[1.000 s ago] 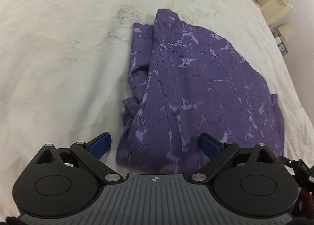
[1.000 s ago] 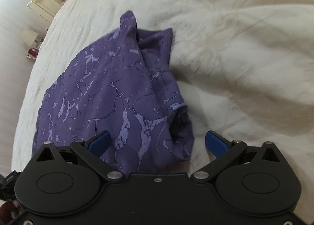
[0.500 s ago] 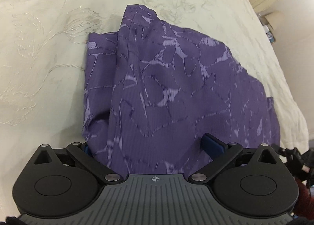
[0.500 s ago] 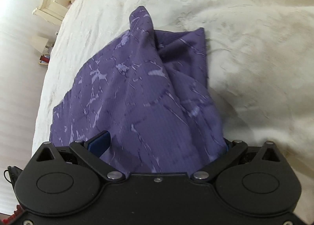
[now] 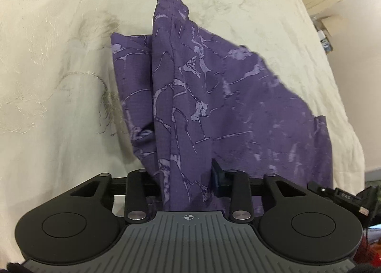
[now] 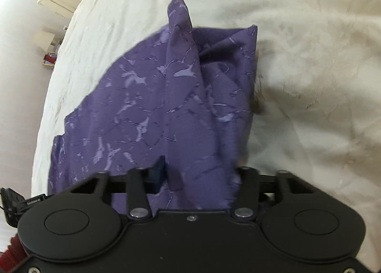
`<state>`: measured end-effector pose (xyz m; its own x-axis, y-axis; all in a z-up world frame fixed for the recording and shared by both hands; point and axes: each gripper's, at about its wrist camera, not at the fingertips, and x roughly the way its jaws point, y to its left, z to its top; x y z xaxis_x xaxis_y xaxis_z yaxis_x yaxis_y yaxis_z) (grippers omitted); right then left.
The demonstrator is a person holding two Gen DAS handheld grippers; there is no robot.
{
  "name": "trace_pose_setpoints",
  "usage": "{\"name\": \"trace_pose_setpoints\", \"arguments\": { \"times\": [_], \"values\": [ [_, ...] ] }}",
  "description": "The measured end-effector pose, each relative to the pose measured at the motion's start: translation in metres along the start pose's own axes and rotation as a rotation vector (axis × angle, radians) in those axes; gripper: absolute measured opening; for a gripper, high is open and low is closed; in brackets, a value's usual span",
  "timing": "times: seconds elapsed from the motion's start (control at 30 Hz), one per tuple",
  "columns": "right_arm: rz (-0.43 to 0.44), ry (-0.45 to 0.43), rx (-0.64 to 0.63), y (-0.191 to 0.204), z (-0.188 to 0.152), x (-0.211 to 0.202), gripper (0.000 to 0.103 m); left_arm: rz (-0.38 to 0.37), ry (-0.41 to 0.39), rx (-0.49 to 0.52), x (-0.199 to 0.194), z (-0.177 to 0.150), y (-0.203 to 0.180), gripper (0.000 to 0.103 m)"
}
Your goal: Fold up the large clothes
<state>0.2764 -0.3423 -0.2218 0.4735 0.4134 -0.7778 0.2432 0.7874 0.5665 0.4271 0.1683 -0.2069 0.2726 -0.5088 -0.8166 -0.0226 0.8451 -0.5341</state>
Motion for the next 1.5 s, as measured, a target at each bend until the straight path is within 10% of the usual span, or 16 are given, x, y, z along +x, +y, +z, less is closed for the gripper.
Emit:
{"name": "trace_pose_setpoints", "arguments": {
  "times": [0.43,0.63,0.77,1.2,1.5],
  "values": [
    [0.010,0.060,-0.044,0.022,-0.075,-0.078,0.038,-0.103,0.047,0.012,-0.073,-0.079,-0.005,0.029],
    [-0.024,0.174,-0.092,0.004,-0.130,-0.096,0.046,-0.016,0.090,0.054,-0.093,-0.128,0.026,0.034],
    [-0.160,0.121,-0.046,-0.019,-0.148,-0.090,0.075,0.150,0.020,0.050,-0.082,-0.139,0.049,0.048],
    [-0.250,-0.162,-0.048,0.006,-0.182,-0.112,0.102,0.293,-0.302,0.081,-0.109,-0.161,0.025,0.068],
    [-0.193,-0.184,-0.092,0.010,-0.180,-0.117,0.102,0.187,-0.380,0.217,-0.119,-0.157,-0.040,0.078]
  ]
}}
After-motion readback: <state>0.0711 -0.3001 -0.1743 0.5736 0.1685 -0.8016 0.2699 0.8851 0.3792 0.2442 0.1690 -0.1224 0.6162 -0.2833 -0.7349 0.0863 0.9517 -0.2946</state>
